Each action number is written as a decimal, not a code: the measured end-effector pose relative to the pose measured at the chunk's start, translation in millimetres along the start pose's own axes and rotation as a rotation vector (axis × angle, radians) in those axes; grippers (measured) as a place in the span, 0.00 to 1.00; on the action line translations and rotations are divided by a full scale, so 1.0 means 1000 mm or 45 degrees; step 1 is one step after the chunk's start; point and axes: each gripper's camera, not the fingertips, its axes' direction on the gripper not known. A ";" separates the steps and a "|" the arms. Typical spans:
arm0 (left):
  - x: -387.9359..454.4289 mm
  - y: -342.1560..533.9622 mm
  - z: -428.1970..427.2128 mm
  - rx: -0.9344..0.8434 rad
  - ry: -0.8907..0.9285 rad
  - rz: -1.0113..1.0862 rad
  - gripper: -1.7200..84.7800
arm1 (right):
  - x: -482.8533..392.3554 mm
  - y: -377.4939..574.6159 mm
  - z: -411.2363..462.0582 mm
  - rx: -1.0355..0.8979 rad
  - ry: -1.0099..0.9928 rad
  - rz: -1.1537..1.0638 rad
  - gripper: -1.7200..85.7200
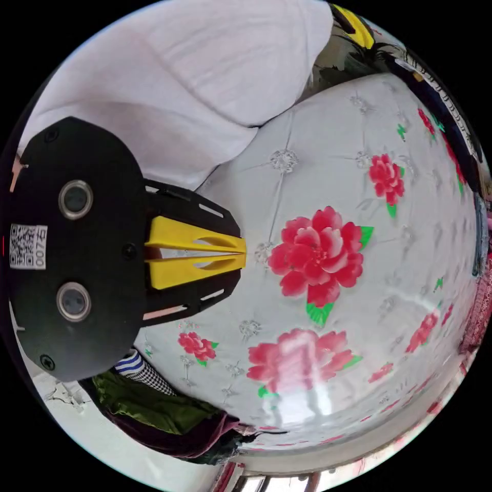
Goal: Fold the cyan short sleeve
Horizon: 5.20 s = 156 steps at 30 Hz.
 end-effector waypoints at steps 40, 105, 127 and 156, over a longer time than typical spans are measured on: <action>0.442 -0.156 0.082 0.241 0.351 0.035 0.13 | 0.293 0.490 -0.496 1.193 -0.497 0.358 0.02; 0.216 -0.220 0.283 -0.050 0.255 -0.394 0.16 | 0.274 0.168 -0.360 0.563 -0.474 0.203 0.09; 0.176 -0.273 0.323 0.167 0.401 -0.530 0.02 | 0.189 -0.038 -0.335 0.369 -0.422 -0.550 0.03; 0.305 -0.270 0.256 -0.060 0.132 0.072 0.01 | 0.526 0.162 -0.622 1.122 -0.556 0.519 0.02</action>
